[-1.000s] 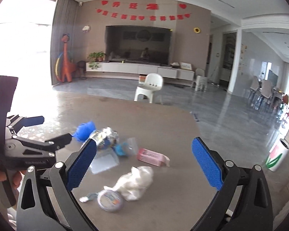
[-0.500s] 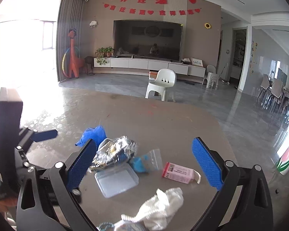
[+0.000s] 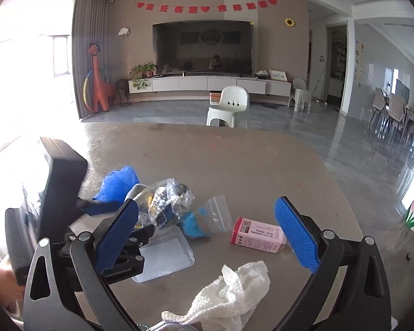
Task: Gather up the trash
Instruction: 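Grasp the clear snack wrapper bag with the left tool, then grasp the clear plastic box with the right tool while left tool holds the wrapper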
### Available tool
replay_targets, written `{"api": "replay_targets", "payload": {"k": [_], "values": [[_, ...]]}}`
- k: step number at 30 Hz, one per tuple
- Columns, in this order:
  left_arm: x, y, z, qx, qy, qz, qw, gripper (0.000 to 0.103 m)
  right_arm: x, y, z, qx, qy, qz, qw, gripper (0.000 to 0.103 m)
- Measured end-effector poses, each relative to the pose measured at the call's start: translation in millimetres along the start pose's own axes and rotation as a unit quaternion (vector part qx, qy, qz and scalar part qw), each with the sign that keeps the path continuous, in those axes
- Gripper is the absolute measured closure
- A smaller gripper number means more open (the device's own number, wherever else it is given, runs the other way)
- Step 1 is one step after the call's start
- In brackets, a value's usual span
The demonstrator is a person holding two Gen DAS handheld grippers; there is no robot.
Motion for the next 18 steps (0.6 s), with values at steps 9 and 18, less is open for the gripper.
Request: {"api": "replay_targets", "payload": {"k": [9,18], "values": [[34,9,0,0.027,-0.013,-0.034,0.9990,0.094,-2,-14,-3,0.003,-0.005,0.015,1.000,0.005],[99,1,9,0.031,0.041,-0.077,0.9957,0.094,-13,-10,31,-0.006,0.042,0.020,0.999,0.005]]}}
Point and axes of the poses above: each gripper's, at about its wrist camera, not at the fingertips, and x roughly against the way its jaws point, z to its left, y to its top, the point moved 1 cm from there along -x, roughly the way its jaws point, and after that the axes turned 8 degrees about x, right-handed, at the moved point
